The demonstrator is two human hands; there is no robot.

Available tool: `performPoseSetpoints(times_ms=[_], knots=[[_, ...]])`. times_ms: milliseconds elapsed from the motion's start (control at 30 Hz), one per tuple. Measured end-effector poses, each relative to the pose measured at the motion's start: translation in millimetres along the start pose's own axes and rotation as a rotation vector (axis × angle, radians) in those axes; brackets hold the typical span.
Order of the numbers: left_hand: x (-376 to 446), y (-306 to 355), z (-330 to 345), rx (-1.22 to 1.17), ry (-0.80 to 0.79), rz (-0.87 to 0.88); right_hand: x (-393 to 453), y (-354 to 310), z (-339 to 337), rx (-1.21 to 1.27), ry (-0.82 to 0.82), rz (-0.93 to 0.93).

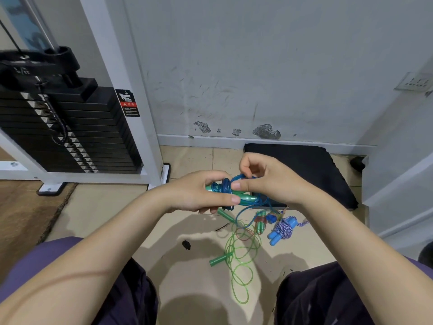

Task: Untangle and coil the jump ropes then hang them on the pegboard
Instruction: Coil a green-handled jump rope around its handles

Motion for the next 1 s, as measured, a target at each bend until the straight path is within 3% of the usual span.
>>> performPoseSetpoints(times_ms=[267,400,500,633,800,1000], knots=[[-6,7,-5,-0.057,0.145,0.117,2,6,4,0.184,-0.078,0.068],[-7,9,-15,-0.211,0.235,0.23,2,5,14,0.285,-0.19,0.046],[-6,9,-23,-0.454,0.315,0.279,6,9,14,0.272,-0.104,0.062],[-5,10,-20,-0.639,0.233,0.307,8,3,15,0.18,-0.049,0.045],[-3,7,-18,-0.669,0.159,0.328,7,3,15,0.097,0.015,0.061],[-5,3,-26,-0.594,0.316,0.297,8,4,14,0.023,0.059,0.086]])
Point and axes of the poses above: each hand's wrist, its own x-axis towards the middle knuckle, its own z-axis out of the palm, y = z × x, the point moved 5 cm from there along x, towards the middle knuckle, and after that the axes turned 12 degrees about -y, right-handed, at the moved point
